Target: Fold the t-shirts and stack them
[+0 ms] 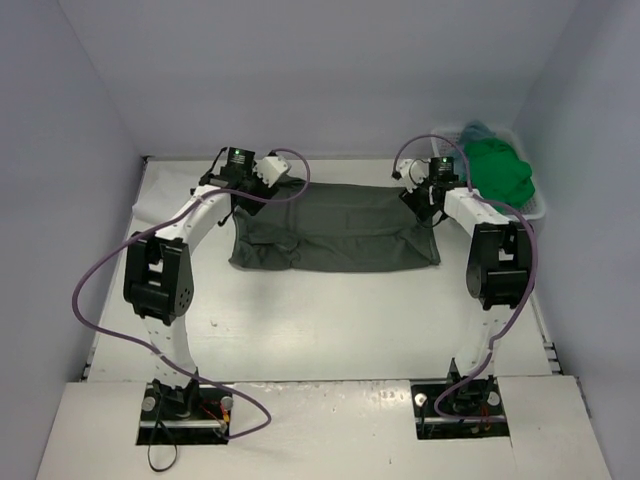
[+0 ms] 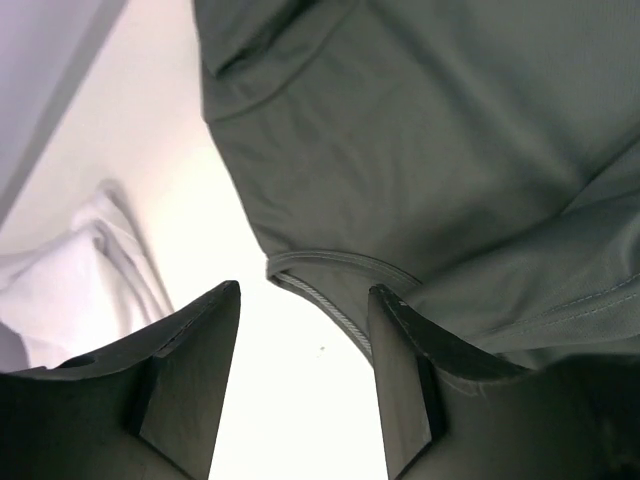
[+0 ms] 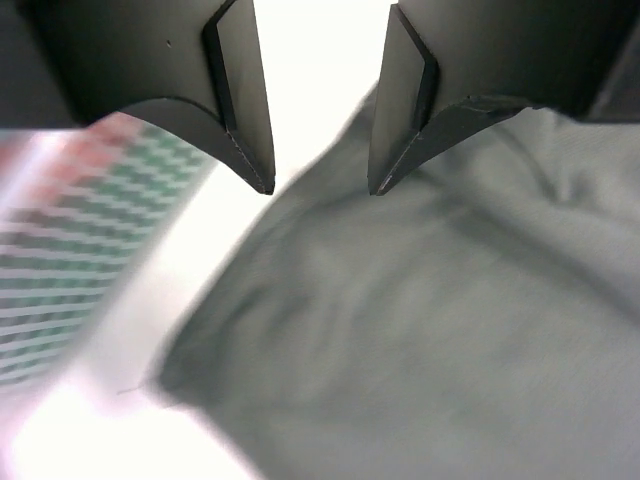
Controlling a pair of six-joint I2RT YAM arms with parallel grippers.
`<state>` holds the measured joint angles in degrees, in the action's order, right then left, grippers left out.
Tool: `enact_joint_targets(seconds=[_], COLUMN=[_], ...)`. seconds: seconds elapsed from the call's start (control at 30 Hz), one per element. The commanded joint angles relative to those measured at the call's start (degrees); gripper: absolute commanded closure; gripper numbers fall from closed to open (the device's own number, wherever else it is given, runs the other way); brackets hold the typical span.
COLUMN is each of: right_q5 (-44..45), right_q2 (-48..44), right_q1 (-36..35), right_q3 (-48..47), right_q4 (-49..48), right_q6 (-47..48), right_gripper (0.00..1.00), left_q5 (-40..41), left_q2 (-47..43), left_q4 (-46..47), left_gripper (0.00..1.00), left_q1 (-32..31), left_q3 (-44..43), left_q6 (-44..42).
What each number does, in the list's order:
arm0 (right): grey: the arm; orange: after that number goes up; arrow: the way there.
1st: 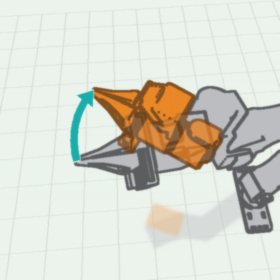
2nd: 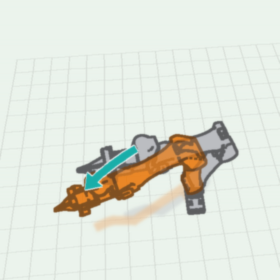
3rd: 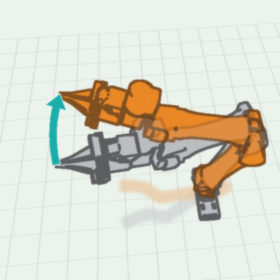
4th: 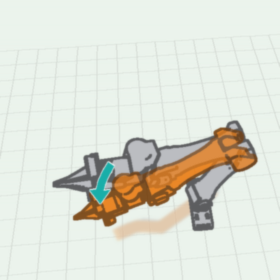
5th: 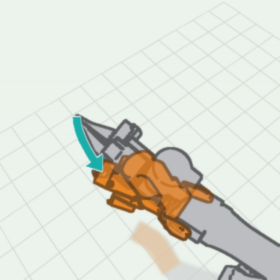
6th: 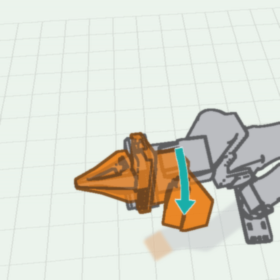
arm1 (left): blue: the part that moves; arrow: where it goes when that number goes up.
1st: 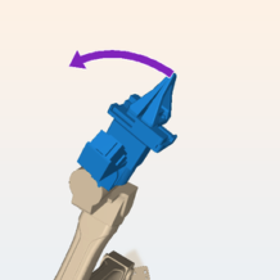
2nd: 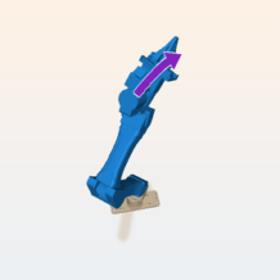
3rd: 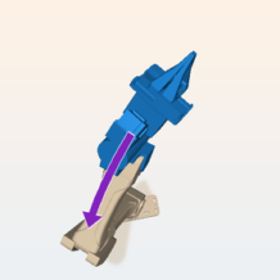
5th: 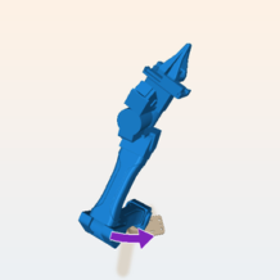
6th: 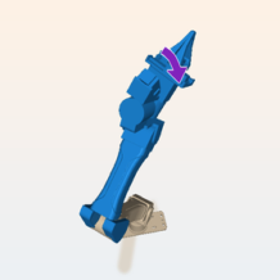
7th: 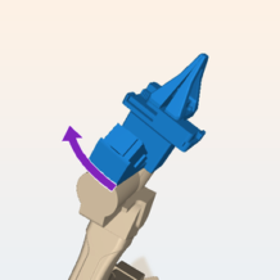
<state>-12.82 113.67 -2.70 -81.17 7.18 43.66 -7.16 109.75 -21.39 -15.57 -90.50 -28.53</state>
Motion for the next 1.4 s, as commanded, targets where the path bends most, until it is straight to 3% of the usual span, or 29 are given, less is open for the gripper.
enact_joint_targets(seconds=[0.0, 0.4, 0.6, 1.0, 1.37], right_q5=[3.85, 0.96, -0.54, -2.38, -7.48], right_q2=[-3.46, 12.96, 20.61, 26.08, 31.00], right_q1=[-0.03, 0.42, 0.77, 2.17, 5.07], right_q3=[-5.93, -24.71, -33.08, -39.42, -45.57], right_q4=[-1.11, 0.72, 3.63, 5.04, 10.83], right_q6=[-1.91, -4.02, -3.67, -4.02, -3.41], right_gripper=[0.60, 0.55, 0.54, 0.52, 0.51], left_q5=[1.35, -0.40, -1.72, -2.60, -3.91], left_q2=[-2.36, 9.59, 12.59, 14.96, 20.32], left_q4=[-1.37, -6.29, -6.74, -6.74, -11.30], left_gripper=[0.51, 0.51, 0.51, 0.51, 0.51], left_q1=[0.54, 2.91, 4.06, 4.76, 4.85], left_q3=[-5.73, -23.65, -27.27, -29.03, -39.30], left_q6=[-1.26, 1.20, 1.64, 1.38, 0.94])
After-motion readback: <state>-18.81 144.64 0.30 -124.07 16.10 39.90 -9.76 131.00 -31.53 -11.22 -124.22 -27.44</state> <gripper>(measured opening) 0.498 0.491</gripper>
